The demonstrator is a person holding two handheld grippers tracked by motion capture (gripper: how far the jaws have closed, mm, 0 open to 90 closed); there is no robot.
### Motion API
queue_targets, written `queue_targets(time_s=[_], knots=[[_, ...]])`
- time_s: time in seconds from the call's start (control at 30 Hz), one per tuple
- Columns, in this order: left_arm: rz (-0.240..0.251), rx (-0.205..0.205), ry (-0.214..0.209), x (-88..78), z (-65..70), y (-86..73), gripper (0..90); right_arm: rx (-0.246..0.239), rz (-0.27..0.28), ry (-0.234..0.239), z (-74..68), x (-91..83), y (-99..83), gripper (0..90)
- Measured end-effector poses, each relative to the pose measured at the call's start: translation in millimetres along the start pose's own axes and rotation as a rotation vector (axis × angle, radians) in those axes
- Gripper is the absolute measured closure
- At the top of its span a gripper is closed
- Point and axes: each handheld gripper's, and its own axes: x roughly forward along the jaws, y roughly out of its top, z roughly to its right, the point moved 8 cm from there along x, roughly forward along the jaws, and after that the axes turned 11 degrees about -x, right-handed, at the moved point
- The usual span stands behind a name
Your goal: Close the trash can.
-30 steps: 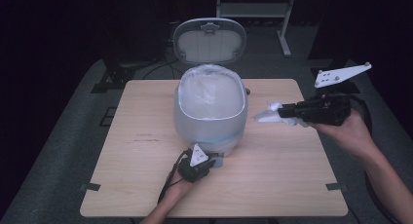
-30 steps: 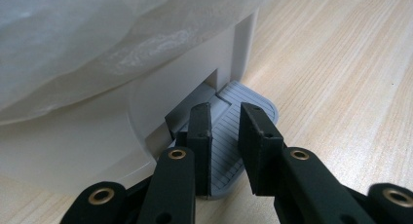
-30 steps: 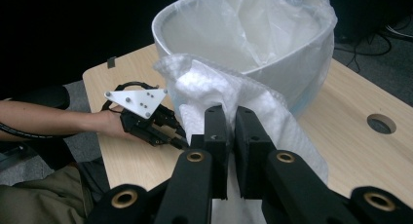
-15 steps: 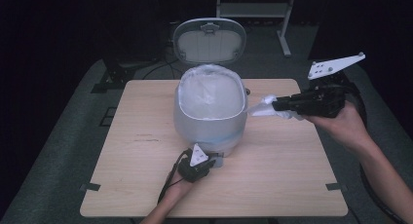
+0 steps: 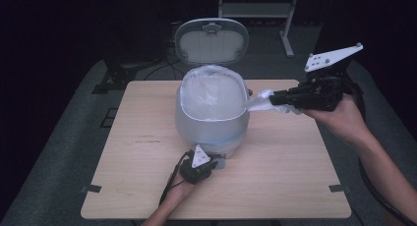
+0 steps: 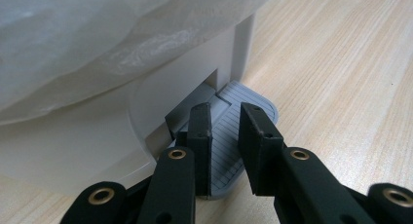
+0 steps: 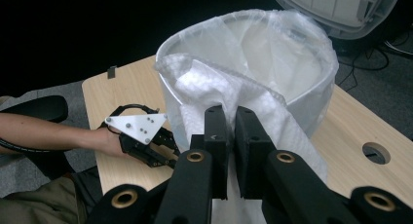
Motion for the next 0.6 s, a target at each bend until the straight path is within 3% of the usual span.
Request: queue_targets(time_s=[0.6], knots=[[0.000,0.000,0.000,0.0,0.0,0.0,75.2,-0.021,0.008,0.002,2.8,5.5,23.1,84.3]])
